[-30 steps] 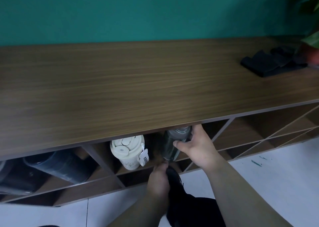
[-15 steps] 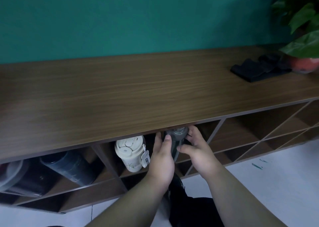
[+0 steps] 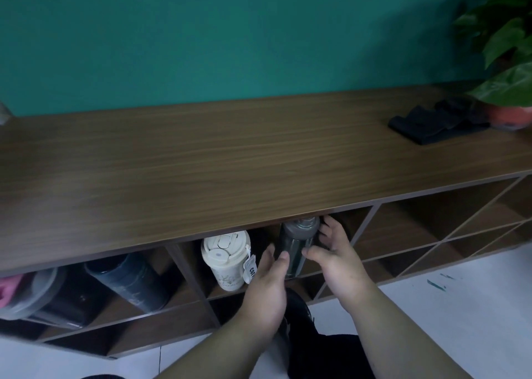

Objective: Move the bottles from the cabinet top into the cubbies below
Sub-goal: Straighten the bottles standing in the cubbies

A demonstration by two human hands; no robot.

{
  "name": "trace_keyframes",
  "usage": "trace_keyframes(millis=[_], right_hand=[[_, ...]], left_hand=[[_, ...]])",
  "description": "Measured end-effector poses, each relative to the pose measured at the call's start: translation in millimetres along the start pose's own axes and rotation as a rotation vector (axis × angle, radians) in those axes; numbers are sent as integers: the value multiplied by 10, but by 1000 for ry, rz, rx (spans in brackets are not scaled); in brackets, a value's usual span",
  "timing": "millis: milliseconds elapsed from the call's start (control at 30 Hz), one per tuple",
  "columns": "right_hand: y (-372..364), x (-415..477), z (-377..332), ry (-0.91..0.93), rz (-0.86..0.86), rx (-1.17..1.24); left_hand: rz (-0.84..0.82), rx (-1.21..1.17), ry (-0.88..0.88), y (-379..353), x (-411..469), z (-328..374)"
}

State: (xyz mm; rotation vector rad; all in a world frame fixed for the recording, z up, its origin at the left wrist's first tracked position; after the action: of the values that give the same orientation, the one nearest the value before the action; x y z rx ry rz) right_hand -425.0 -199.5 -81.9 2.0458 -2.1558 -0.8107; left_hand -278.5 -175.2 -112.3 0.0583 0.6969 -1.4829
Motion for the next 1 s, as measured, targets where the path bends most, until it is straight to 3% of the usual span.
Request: trace_keyframes(millis=[133,267,333,567,1000], right_hand=[[-270,-334,49,-228,-34,-65],[-691,-473,-124,-160,-205,-124],[-827,-455,-232,-92,-219,-118],[-1078,-391,-408,-24,-169,80],[-1228,-354,-388,44,-177,123]], left_hand=[[8,41,86,485,-347,-19],[183,-48,166,970,-348,-27],[252,-76,112,1071,-234,17],[156,-124,25,1000,-276,176],[-31,43,-236,905,-149,255]])
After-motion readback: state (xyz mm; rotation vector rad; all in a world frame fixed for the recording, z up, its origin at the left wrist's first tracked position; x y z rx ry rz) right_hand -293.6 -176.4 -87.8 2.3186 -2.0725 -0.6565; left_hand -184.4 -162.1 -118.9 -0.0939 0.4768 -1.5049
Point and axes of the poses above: each hand's wrist, its own x-axis towards the middle knuckle, its own y-axis out of the back of the hand, z = x × y, the point moved 4 cm from there along x, towards the middle knuckle, and after that the axes turned 14 degrees about -x, right-handed, at the moved point
